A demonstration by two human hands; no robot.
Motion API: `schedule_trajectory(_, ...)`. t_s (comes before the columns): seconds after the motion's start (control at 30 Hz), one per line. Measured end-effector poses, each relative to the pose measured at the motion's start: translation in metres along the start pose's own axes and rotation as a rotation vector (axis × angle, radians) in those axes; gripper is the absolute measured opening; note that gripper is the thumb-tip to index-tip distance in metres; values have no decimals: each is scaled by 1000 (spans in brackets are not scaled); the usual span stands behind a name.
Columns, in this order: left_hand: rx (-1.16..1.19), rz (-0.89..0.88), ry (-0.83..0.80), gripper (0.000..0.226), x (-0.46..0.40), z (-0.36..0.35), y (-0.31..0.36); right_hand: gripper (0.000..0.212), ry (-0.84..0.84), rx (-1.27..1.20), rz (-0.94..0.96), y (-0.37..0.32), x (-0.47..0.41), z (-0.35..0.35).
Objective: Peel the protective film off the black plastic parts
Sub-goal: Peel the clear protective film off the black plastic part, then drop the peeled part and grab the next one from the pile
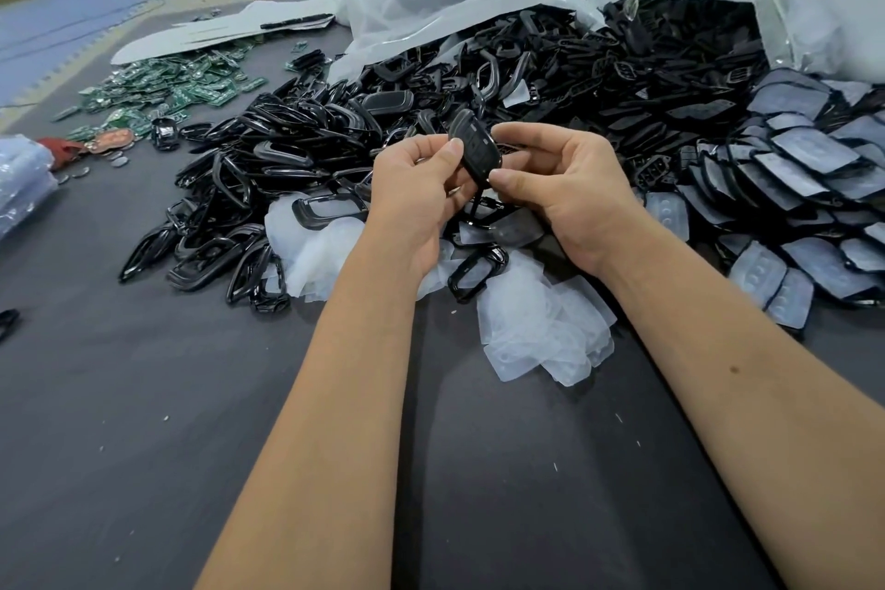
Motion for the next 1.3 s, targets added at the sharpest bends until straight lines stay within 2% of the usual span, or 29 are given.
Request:
schedule_trajectory(0.23,-71,-51,-44,10,1,-4,2,42,-7,-237,-73,3,0,2)
schedule_trajectory(0.43,-36,-22,-101,11,1,-8,1,42,-47,-249,-63,1,0,2)
schedule_trajectory(0.63,-39,-31,-87,12,1,-8,4,42,-21,-205,-42,-1,1,0)
schedule_trajectory(0.8,-221,-165,-42,5,5,-14,17,36,62,23,0,-20,0,14)
schedule_trajectory(0.93,-584,-464,-41,11,18,-48,38,34,194,205,93,-55,4,44)
schedule_trajectory(1.03,-762,-720,-165,14,42,-111,49,44,299,548,235,-96,15,77)
schedule_trajectory(1.1,-876,-886,-258,19,59,-155,50,55,298,758,292,-116,26,94)
schedule_trajectory(1.17,-928,-1007,-332,24,74,-194,46,57,305,946,297,-132,40,116)
schedule_trajectory(1.3,-1018,-1123,-470,26,95,-255,30,49,398,1248,200,-141,58,171)
Point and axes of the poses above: each hand's wrist, its own x-axis away from the middle knuckle, its own z-axis out of the back of the hand, y = z × x, the point moved 9 cm from there along -x, towards the middle knuckle, and after that the axes turned 3 degrees about x, right-handed, at the moved point
